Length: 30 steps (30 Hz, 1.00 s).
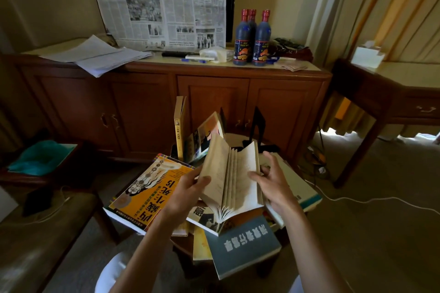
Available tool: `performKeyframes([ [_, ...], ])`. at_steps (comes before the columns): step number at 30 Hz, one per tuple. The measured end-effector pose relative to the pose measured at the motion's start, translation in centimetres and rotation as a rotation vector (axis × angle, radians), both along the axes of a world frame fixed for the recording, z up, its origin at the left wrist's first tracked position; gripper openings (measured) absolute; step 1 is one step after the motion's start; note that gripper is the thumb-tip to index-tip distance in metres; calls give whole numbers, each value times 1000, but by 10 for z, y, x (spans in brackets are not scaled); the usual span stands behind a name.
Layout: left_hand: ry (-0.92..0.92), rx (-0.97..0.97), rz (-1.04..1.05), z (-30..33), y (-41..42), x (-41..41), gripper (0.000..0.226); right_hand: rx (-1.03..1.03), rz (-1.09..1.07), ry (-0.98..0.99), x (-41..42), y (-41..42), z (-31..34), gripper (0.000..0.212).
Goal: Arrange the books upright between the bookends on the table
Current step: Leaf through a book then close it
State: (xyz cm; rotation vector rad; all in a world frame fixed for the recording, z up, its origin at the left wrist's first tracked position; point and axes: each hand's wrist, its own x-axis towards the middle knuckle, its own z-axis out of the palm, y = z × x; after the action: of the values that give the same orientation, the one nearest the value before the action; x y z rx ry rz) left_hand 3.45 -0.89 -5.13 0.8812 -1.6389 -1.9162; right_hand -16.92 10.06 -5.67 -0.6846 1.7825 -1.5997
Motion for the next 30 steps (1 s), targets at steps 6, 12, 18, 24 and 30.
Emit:
performKeyframes([
  [6,30,296,88,-17,-15,37,30,222,117,402,-13,12,-19,61],
  [12,-134,329,71,-24,-23,57,39,528,174,884,3,6,-45,59],
  [18,-914,-678,140,-35,-15,40,98,446,303,847,21,8,-60,48],
  [24,-850,-809,-55,-60,-20,2,73,566,222,995,27,8,-67,75],
  [30,-759,-706,33,-85,12,-2,68,328,329,1064,35,8,-50,56],
])
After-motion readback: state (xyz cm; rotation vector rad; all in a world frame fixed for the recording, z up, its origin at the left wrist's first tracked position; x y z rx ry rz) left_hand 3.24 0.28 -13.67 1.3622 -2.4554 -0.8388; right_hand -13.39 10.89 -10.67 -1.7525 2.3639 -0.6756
